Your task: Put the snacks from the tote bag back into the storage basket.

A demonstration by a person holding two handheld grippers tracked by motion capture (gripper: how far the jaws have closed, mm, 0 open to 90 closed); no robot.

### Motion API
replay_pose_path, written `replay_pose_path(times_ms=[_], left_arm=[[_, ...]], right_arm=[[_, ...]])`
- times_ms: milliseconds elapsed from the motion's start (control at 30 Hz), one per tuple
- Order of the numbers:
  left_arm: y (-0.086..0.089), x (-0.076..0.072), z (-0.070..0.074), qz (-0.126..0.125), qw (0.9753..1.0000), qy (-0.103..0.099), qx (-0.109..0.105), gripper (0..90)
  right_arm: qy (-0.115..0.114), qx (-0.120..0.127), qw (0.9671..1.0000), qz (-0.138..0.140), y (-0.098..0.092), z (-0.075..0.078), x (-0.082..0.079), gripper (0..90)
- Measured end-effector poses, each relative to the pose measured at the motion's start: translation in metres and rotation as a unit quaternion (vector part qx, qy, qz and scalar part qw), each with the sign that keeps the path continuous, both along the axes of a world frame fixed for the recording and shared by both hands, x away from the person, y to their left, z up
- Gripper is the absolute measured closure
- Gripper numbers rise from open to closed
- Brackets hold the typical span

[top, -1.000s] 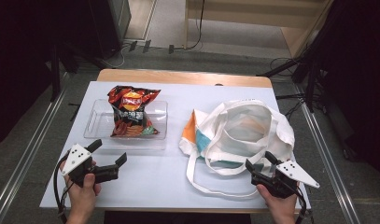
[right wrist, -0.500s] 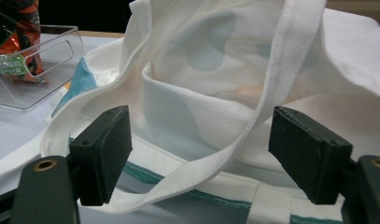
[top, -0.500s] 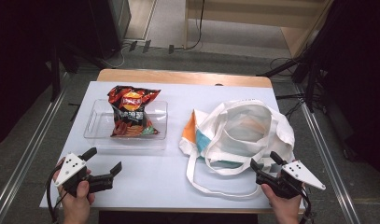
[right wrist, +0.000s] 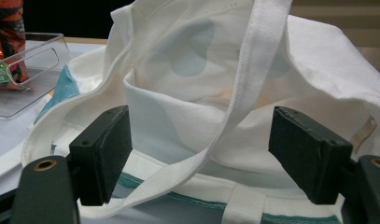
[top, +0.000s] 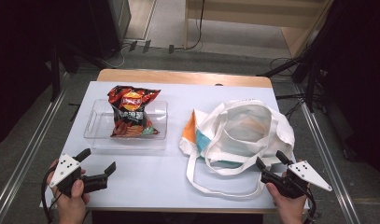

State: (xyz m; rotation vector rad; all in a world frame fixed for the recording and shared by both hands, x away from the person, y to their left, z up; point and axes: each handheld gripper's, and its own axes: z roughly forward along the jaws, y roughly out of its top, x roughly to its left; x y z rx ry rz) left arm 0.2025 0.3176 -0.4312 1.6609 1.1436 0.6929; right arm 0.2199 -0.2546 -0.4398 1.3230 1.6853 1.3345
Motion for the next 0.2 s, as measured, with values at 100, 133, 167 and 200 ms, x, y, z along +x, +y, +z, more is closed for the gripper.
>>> replay_pose_path(times_ms=[100, 133, 167, 200], left_arm=[[0.0027, 0.0011, -0.0030, 0.011, 0.9999, 0.001, 0.010, 0.0], [0.0037, 0.0025, -0.0046, 0.014, 0.9997, 0.005, 0.018, 0.0], [0.0043, 0.0044, -0.0070, 0.015, 0.9996, 0.012, 0.020, 0.0], [0.0048, 0.0067, -0.0098, 0.014, 0.9994, 0.023, 0.022, 0.0]], right_arm=[[-0.002, 0.000, 1.0000, 0.000, 0.0009, 0.0007, 0.0006, 21.8], [-0.004, -0.002, 1.0000, -0.001, 0.0010, 0.0006, 0.0008, 21.6], [-0.004, -0.002, 1.0000, 0.000, 0.0011, 0.0006, 0.0010, 21.5], [-0.005, -0.002, 1.0000, 0.000, 0.0012, 0.0005, 0.0014, 21.5]])
